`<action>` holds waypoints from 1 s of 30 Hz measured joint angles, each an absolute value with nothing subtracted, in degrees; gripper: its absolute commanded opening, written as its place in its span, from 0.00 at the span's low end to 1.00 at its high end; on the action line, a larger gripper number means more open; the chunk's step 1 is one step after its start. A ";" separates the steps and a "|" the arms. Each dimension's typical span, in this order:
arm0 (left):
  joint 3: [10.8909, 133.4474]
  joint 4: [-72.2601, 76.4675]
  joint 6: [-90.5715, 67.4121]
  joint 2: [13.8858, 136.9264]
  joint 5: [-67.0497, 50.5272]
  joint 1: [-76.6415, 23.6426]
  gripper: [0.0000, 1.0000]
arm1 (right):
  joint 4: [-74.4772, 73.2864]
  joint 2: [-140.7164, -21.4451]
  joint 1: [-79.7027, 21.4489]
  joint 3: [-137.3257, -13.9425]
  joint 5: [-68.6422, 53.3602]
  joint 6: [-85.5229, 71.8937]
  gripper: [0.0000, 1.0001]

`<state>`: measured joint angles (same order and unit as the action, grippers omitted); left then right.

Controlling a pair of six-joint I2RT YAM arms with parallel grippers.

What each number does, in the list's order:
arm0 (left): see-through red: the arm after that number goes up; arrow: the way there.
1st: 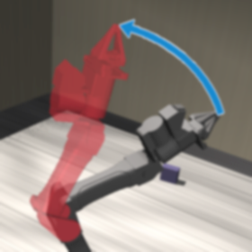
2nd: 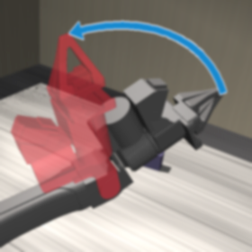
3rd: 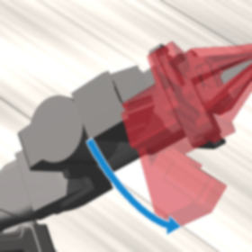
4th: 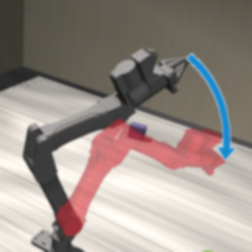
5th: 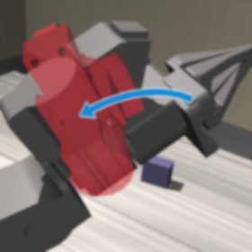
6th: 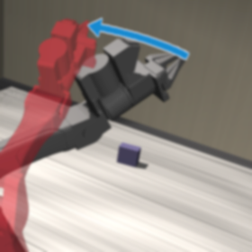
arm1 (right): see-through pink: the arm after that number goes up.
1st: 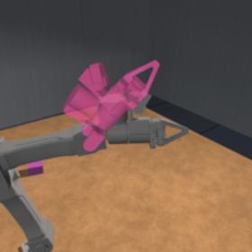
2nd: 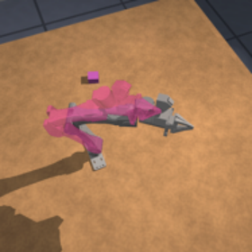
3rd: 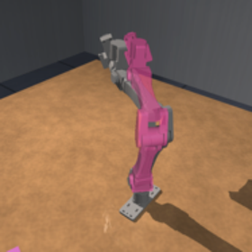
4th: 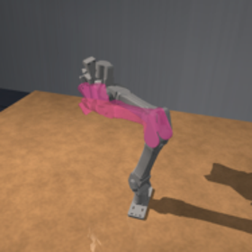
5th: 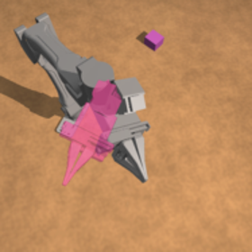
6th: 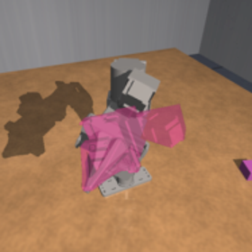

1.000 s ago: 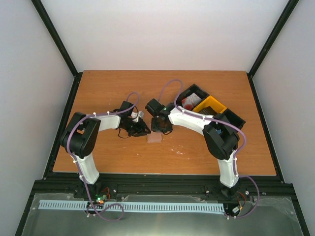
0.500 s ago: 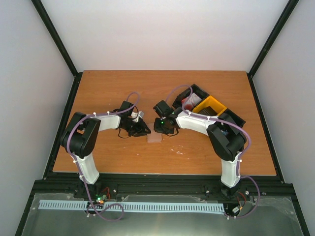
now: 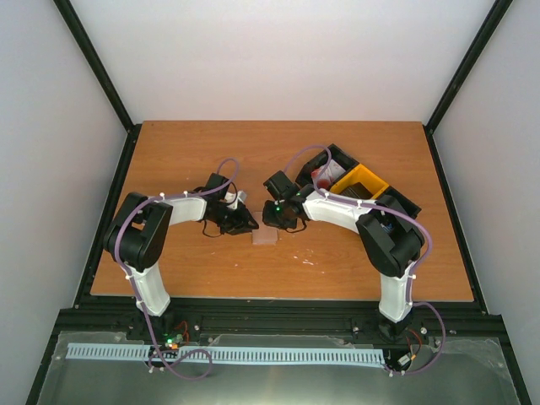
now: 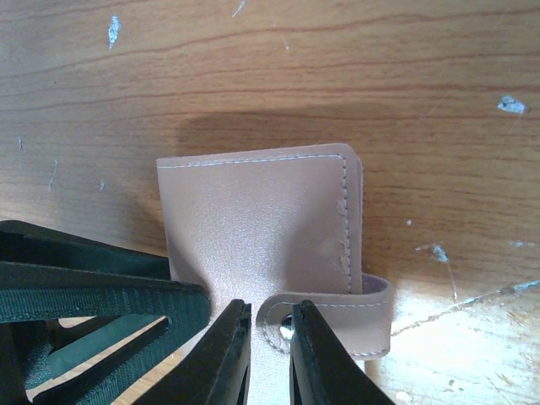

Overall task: Put the credit cards into the card holder
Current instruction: Close the card holder at the center of the board.

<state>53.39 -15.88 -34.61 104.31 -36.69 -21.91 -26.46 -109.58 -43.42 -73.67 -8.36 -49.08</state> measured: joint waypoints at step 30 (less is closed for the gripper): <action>53.76 -16.21 -34.59 104.64 -36.95 -21.89 0.26 | -27.22 -111.77 -43.00 -74.85 -11.03 -47.62 0.14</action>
<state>53.76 -16.21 -34.59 104.64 -36.95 -21.89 -27.22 -111.77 -43.00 -74.85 -11.03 -47.62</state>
